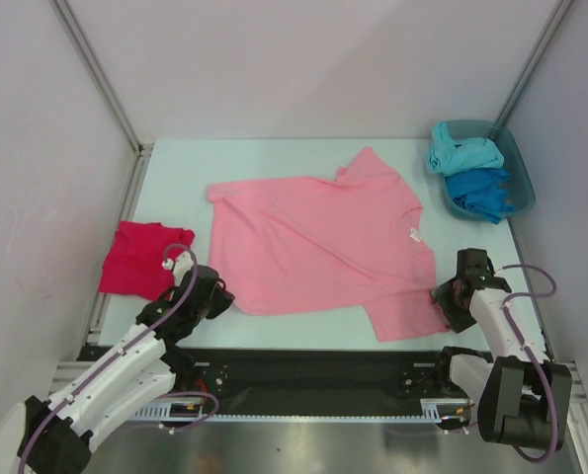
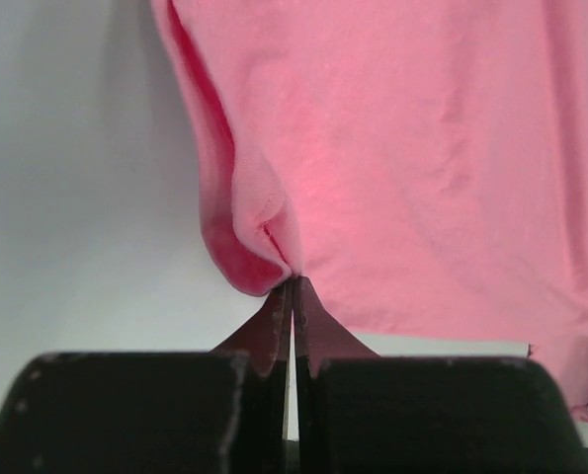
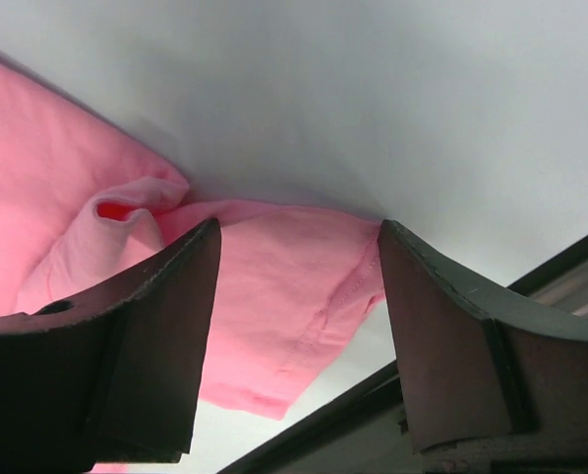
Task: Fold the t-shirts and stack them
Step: Flatten the tshirt out
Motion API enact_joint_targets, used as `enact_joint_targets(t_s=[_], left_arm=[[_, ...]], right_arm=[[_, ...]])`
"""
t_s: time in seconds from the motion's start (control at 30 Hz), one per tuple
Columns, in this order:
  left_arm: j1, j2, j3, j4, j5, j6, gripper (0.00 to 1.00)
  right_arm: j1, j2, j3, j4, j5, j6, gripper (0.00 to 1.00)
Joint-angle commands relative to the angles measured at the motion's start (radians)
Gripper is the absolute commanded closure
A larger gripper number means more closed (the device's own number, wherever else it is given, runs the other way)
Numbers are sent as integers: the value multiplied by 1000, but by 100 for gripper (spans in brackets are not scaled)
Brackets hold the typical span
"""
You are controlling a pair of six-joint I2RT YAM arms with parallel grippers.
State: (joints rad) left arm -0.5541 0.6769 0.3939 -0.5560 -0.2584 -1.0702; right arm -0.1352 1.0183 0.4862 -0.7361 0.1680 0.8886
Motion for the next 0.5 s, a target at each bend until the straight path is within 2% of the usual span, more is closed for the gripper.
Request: enact_joint_targets(t_s=[0.0,0.3,0.47], left_arm=[[2,-25,19,-22,-19,21,100],[2,-65,26,-76,-33,9,100],[3,-83,33,-101,-38,3,100]], right_arm=[[-1,6,-63,128,-105,13,31],[11,46,-84,237,-220,36,32],[11,45,-109,290,-255,47,39]])
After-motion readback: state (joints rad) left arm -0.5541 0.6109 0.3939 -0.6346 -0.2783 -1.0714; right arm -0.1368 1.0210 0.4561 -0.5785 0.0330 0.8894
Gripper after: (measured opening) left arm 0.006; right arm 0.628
